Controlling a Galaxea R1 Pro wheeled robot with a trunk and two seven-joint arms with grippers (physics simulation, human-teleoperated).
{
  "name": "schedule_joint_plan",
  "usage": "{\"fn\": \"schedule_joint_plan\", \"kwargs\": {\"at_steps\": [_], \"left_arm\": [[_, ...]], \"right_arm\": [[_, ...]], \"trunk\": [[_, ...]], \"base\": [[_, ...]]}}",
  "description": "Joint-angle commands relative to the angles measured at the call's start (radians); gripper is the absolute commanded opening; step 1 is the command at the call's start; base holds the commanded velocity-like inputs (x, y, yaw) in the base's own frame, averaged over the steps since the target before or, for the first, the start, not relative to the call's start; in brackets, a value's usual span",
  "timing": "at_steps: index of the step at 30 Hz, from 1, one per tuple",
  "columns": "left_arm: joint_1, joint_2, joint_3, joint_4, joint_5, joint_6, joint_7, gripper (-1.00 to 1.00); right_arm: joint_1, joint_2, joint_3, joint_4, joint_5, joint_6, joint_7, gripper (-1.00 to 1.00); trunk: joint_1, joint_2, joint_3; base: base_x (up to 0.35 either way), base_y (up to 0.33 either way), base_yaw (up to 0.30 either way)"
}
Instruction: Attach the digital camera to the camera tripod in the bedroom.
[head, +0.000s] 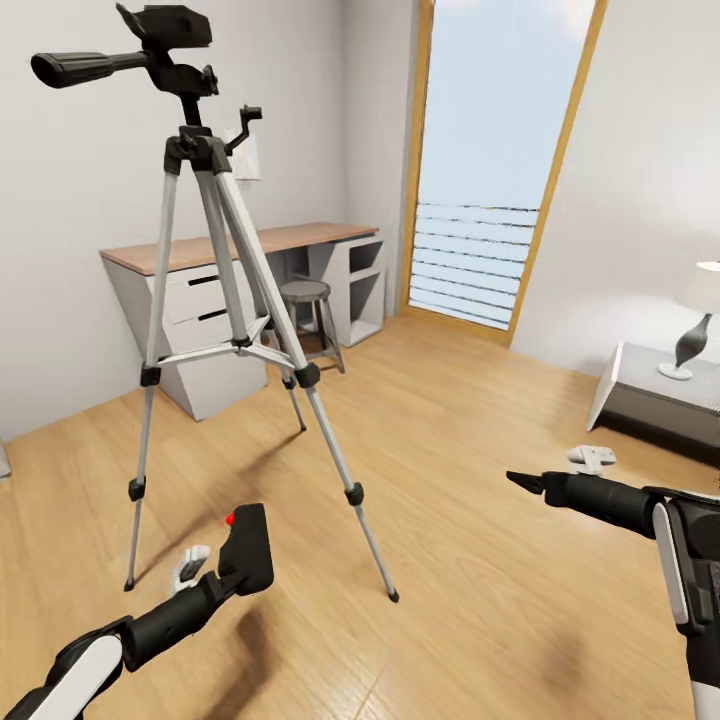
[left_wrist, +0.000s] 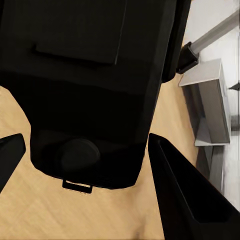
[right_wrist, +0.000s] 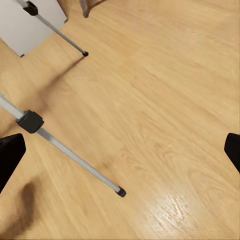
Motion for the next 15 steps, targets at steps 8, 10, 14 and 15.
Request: {"fn": "schedule_joint_plan", "kwargs": {"at_steps": [8,10,14,15], "left_arm": [[0.011,-0.046,0.000,0.001,0.012,-0.035,0.197,-1.00],[0.011,-0.050,0.000,0.000,0.012,-0.037,0.217,-1.00],[0.012,-0.060,0.001,-0.001,0.012,-0.041,0.281,-1.00],[0.012,-0.061,0.001,-0.001,0.011,-0.041,0.288,-1.00]], "right_arm": [[-0.001,0.000,0.033,-0.001,0.009,0.004,0.006,1.00],[-0.001,0.000,0.034,-0.001,0.009,0.004,0.006,1.00],[-0.001,0.000,0.038,-0.001,0.009,0.004,0.006,1.00],[-0.001,0.000,0.038,0.000,0.009,0.004,0.006,1.00]], "trunk": [[-0.004,0.002,0.043],[-0.005,0.002,0.054],[-0.006,0.003,0.076],[-0.007,0.003,0.081]], "base": [[0.000,0.000,-0.061],[0.000,0.000,-0.061],[0.000,0.000,-0.061],[0.000,0.000,-0.051]]}}
